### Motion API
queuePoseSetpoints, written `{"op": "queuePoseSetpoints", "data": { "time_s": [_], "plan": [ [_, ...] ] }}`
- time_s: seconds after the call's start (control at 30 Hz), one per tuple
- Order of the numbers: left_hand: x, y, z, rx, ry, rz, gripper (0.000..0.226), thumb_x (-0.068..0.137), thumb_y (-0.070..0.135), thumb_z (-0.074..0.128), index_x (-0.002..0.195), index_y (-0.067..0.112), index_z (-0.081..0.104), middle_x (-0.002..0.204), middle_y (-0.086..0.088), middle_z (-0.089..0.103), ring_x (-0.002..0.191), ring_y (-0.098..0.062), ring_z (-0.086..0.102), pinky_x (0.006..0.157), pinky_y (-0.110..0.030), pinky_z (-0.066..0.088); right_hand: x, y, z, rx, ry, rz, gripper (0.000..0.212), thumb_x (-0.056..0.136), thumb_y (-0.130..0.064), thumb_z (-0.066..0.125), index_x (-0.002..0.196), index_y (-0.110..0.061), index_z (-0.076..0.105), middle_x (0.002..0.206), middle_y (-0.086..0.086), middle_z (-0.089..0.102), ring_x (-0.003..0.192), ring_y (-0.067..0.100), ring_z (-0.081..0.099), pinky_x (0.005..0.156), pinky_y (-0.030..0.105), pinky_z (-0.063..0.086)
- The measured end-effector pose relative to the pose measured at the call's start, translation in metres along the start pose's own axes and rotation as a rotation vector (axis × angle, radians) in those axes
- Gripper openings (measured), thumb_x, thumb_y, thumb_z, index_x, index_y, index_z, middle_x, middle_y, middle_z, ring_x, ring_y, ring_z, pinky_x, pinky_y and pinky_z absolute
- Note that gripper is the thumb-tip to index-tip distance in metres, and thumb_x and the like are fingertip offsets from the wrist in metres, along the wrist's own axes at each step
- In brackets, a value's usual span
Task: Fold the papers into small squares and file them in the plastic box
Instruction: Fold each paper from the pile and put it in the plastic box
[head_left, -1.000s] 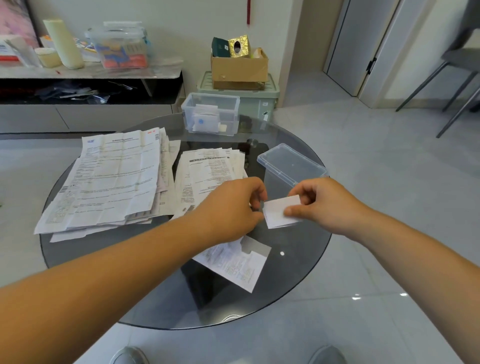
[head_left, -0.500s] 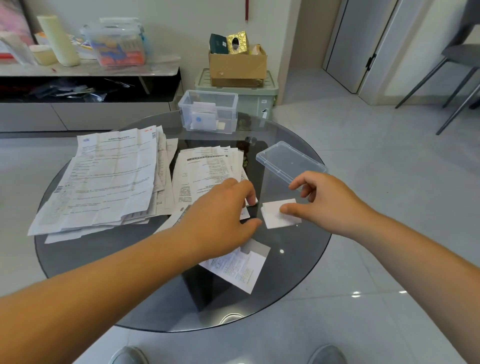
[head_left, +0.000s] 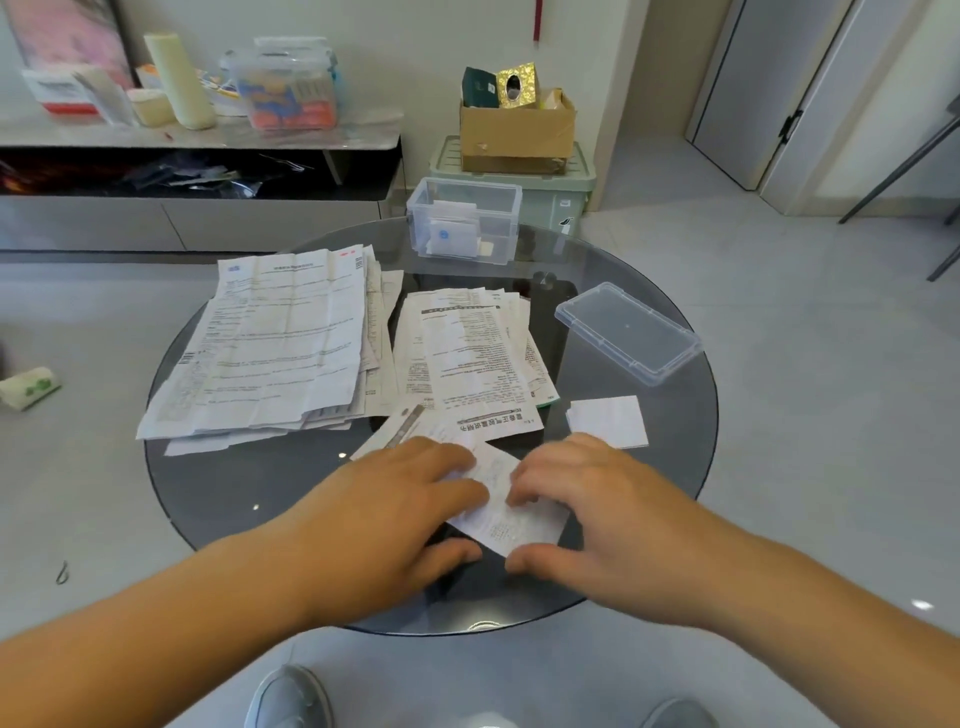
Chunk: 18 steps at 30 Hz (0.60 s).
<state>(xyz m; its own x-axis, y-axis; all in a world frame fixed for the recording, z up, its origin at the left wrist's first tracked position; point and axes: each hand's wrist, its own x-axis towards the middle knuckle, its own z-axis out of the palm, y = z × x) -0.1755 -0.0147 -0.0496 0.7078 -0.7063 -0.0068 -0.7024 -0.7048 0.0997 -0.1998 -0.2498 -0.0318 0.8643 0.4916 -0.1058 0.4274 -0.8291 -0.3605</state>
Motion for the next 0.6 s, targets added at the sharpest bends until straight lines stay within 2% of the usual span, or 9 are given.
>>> {"op": "queuePoseSetpoints", "data": {
  "time_s": [0.07, 0.13, 0.27, 0.37, 0.47, 0.6],
  "plan": [
    [-0.003, 0.000, 0.002, -0.007, 0.033, 0.027, 0.035, 0.093, 0.057, 0.043, 0.111, 0.036, 0.064, 0.112, 0.008, 0.063, 0.093, -0.015, 0.063, 0.073, -0.031, 0.057, -0.002, -0.009, 0.008, -0.067, -0.009, -0.032, 0.058, 0.083, -0.071, 0.058, 0.129, -0.036, 0.055, 0.133, -0.021, 0.046, 0.122, 0.004, 0.036, 0.105, 0.025, 0.034],
    [-0.009, 0.000, 0.003, -0.008, 0.059, 0.043, 0.035, 0.093, 0.057, 0.042, 0.110, 0.037, 0.065, 0.108, 0.011, 0.061, 0.090, -0.011, 0.060, 0.071, -0.027, 0.055, -0.003, -0.012, 0.012, -0.096, 0.002, -0.067, 0.064, 0.081, -0.075, 0.057, 0.133, -0.037, 0.052, 0.137, -0.021, 0.042, 0.125, 0.005, 0.033, 0.108, 0.026, 0.031],
    [-0.015, -0.003, 0.004, -0.077, 0.057, 0.034, 0.038, 0.094, 0.059, 0.042, 0.119, 0.039, 0.062, 0.118, 0.015, 0.055, 0.104, -0.008, 0.054, 0.081, -0.024, 0.053, -0.006, -0.010, 0.019, -0.122, -0.006, -0.158, 0.069, 0.075, -0.082, 0.056, 0.130, -0.039, 0.054, 0.131, -0.020, 0.043, 0.123, 0.006, 0.035, 0.104, 0.026, 0.033],
    [-0.018, -0.003, 0.004, -0.155, 0.010, 0.029, 0.045, 0.093, 0.066, 0.042, 0.127, 0.040, 0.056, 0.128, 0.015, 0.046, 0.116, -0.006, 0.045, 0.093, -0.022, 0.047, -0.010, -0.010, 0.022, -0.091, -0.050, -0.204, 0.071, 0.072, -0.083, 0.058, 0.129, -0.040, 0.055, 0.130, -0.022, 0.038, 0.126, 0.002, 0.031, 0.104, 0.020, 0.031],
    [-0.022, 0.000, 0.005, -0.205, 0.021, 0.084, 0.053, 0.087, 0.075, 0.048, 0.124, 0.038, 0.057, 0.128, 0.014, 0.042, 0.117, -0.005, 0.042, 0.097, -0.024, 0.044, -0.011, -0.010, 0.025, -0.021, -0.021, -0.224, 0.064, 0.076, -0.079, 0.060, 0.126, -0.039, 0.059, 0.129, -0.025, 0.041, 0.127, -0.002, 0.034, 0.106, 0.018, 0.033],
    [-0.026, 0.012, 0.013, -0.202, 0.049, 0.179, 0.065, 0.075, 0.082, 0.060, 0.113, 0.029, 0.053, 0.123, 0.009, 0.042, 0.110, -0.008, 0.041, 0.093, -0.024, 0.045, -0.009, -0.006, 0.025, 0.205, 0.078, -0.184, 0.033, 0.089, -0.058, 0.061, 0.112, -0.035, 0.066, 0.116, -0.025, 0.058, 0.119, 0.005, 0.050, 0.098, 0.021, 0.039]
  ]
}}
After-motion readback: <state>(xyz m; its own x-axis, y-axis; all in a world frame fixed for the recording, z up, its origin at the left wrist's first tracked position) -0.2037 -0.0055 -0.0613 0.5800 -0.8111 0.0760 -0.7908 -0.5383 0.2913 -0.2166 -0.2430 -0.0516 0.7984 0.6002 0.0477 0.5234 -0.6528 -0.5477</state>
